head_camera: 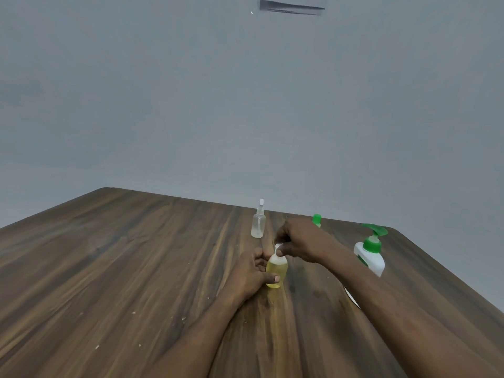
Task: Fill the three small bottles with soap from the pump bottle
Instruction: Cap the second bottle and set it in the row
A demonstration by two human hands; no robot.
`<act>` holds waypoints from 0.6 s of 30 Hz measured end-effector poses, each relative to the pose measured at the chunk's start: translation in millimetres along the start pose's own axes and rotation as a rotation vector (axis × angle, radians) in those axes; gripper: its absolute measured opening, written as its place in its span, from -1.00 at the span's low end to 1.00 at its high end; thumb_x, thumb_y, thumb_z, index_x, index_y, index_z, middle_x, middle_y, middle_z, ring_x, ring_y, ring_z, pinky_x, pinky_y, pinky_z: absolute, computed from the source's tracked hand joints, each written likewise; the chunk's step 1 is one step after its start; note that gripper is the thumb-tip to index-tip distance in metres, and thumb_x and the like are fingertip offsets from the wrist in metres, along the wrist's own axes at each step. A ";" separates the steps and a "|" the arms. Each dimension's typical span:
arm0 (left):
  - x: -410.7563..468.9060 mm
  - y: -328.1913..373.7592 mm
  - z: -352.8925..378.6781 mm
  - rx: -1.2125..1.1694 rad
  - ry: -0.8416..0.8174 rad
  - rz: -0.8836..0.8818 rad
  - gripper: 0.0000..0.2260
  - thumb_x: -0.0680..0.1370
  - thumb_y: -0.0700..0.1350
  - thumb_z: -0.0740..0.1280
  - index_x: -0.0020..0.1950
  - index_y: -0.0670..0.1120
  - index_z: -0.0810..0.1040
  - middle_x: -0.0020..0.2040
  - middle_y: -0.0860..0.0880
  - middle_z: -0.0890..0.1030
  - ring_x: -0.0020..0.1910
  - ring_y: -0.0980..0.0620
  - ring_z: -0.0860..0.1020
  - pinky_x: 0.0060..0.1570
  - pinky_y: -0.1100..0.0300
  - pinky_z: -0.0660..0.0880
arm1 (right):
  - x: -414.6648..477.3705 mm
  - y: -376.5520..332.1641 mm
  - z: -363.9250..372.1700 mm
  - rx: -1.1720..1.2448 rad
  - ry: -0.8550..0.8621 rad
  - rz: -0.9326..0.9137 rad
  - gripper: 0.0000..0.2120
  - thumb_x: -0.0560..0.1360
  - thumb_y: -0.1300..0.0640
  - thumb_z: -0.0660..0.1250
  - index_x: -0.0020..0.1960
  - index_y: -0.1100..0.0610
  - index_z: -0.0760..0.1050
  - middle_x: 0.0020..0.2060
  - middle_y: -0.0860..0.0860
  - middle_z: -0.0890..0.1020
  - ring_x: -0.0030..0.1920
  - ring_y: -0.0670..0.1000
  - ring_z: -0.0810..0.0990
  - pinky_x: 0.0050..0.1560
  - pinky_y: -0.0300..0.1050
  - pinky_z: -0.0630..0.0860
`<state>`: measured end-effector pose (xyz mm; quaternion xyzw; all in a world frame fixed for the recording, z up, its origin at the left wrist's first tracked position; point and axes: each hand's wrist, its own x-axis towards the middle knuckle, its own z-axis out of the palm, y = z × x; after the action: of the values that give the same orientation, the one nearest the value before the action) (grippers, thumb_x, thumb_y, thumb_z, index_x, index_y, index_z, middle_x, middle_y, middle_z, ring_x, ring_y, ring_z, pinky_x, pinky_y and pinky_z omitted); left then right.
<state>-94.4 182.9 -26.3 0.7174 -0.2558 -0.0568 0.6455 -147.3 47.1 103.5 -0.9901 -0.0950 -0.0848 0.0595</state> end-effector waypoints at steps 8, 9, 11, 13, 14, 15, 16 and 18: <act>-0.2 -0.9 0.0 -0.024 -0.007 -0.006 -0.62 0.36 -0.34 0.54 0.10 -0.05 0.62 0.01 -0.07 0.73 -0.02 -0.03 0.71 0.05 0.02 0.65 | 6.6 -4.2 3.7 -0.143 0.052 0.127 -0.55 0.48 -0.25 0.25 -0.31 0.12 0.42 -0.38 -0.01 0.50 -0.35 -0.03 0.44 -0.35 -0.14 0.28; -0.1 -0.6 0.0 -0.024 -0.006 -0.004 -0.63 0.36 -0.34 0.54 0.08 -0.03 0.62 0.00 -0.06 0.73 -0.03 -0.03 0.71 0.04 0.05 0.65 | 4.6 -1.9 0.4 -0.107 -0.008 0.075 -0.66 0.50 -0.16 0.29 -0.15 0.14 0.51 -0.25 0.01 0.56 -0.26 -0.02 0.48 -0.30 -0.16 0.31; -0.3 0.3 0.0 -0.012 -0.005 -0.005 -0.64 0.37 -0.33 0.55 0.04 0.00 0.62 -0.03 -0.05 0.74 -0.05 0.00 0.72 -0.01 0.13 0.65 | -1.3 -0.3 -4.2 -0.092 -0.091 -0.027 -0.77 0.49 0.07 0.35 0.13 0.09 0.53 -0.05 -0.01 0.57 -0.11 -0.05 0.47 -0.24 -0.24 0.32; -0.6 1.4 0.3 -0.010 -0.002 -0.006 -0.66 0.37 -0.33 0.55 0.03 0.01 0.62 -0.04 -0.03 0.74 -0.07 0.02 0.72 -0.04 0.18 0.65 | -2.5 -0.8 -2.2 -0.103 -0.089 -0.034 -0.75 0.47 0.20 0.34 0.15 0.09 0.55 0.00 0.01 0.59 -0.10 -0.05 0.48 -0.25 -0.27 0.35; -0.7 1.1 0.5 -0.013 -0.001 -0.006 -0.66 0.37 -0.33 0.55 0.03 0.00 0.62 -0.04 -0.03 0.74 -0.07 0.02 0.72 -0.04 0.18 0.65 | -1.7 -2.1 -0.6 -0.104 -0.077 -0.009 -0.73 0.47 0.23 0.34 0.16 0.10 0.55 0.04 0.03 0.59 -0.10 -0.03 0.50 -0.21 -0.24 0.41; -0.5 1.0 0.9 -0.014 0.002 -0.007 -0.66 0.37 -0.34 0.55 0.03 0.00 0.62 -0.04 -0.04 0.74 -0.06 0.01 0.72 -0.03 0.17 0.65 | -0.7 -3.8 0.8 -0.111 -0.078 0.020 -0.72 0.47 0.23 0.34 0.18 0.11 0.54 0.08 0.06 0.59 -0.08 0.00 0.55 -0.15 -0.21 0.46; -0.7 1.1 1.1 -0.013 0.004 -0.007 -0.66 0.37 -0.34 0.55 0.03 -0.01 0.63 -0.04 -0.04 0.74 -0.06 0.01 0.72 -0.02 0.15 0.65 | 0.3 -5.4 2.1 -0.124 -0.077 0.030 -0.70 0.48 0.22 0.35 0.21 0.12 0.53 0.11 0.07 0.58 -0.04 0.03 0.58 -0.12 -0.18 0.47; -1.3 1.7 1.3 -0.010 0.007 -0.004 -0.65 0.37 -0.34 0.55 0.04 -0.01 0.63 -0.04 -0.03 0.74 -0.05 0.01 0.72 0.01 0.13 0.65 | 1.9 -6.1 4.1 -0.162 -0.067 0.019 -0.69 0.49 0.19 0.36 0.23 0.14 0.52 0.13 0.09 0.59 0.02 0.06 0.59 -0.12 -0.20 0.44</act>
<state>-96.5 182.2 -25.2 0.7148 -0.2519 -0.0570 0.6499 -146.0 53.9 100.4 -0.9948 -0.0801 -0.0584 -0.0234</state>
